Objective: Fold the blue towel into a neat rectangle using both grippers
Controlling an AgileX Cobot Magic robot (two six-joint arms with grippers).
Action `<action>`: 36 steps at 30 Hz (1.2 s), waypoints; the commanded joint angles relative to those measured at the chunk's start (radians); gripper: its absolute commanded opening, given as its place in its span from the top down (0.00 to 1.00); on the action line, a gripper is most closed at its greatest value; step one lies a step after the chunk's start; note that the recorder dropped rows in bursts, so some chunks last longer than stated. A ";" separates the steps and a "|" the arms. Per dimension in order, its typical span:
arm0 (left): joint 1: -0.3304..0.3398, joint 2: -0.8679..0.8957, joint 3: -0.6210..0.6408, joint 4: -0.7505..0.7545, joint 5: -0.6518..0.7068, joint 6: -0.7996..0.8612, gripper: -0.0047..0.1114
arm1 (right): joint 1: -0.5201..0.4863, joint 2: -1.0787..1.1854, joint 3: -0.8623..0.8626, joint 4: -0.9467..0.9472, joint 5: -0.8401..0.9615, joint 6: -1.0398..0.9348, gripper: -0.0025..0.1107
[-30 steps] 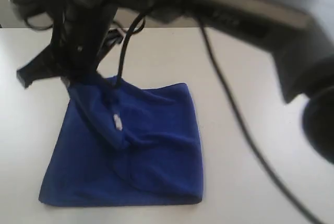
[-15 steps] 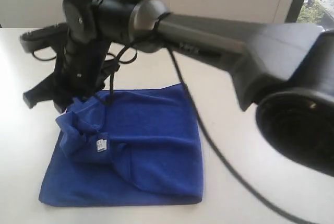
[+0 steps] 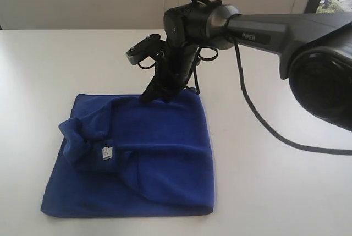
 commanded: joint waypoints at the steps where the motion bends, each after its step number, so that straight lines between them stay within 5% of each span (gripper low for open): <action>1: 0.001 -0.008 0.007 -0.003 0.005 0.000 0.96 | -0.047 0.020 0.002 -0.046 -0.060 -0.021 0.98; 12: 0.001 -0.008 0.007 -0.003 0.005 0.000 0.96 | -0.180 0.098 0.002 -0.084 -0.028 0.081 0.98; 22: 0.001 -0.008 0.007 -0.003 0.005 0.000 0.96 | -0.316 0.080 0.020 -0.200 0.322 0.285 0.98; 31: 0.001 -0.008 0.007 -0.003 0.005 0.000 0.96 | -0.322 -0.247 0.563 -0.201 0.161 0.410 0.98; 36: 0.001 -0.008 0.007 -0.003 0.005 0.000 0.96 | -0.322 -0.476 0.695 -0.234 0.037 0.449 0.98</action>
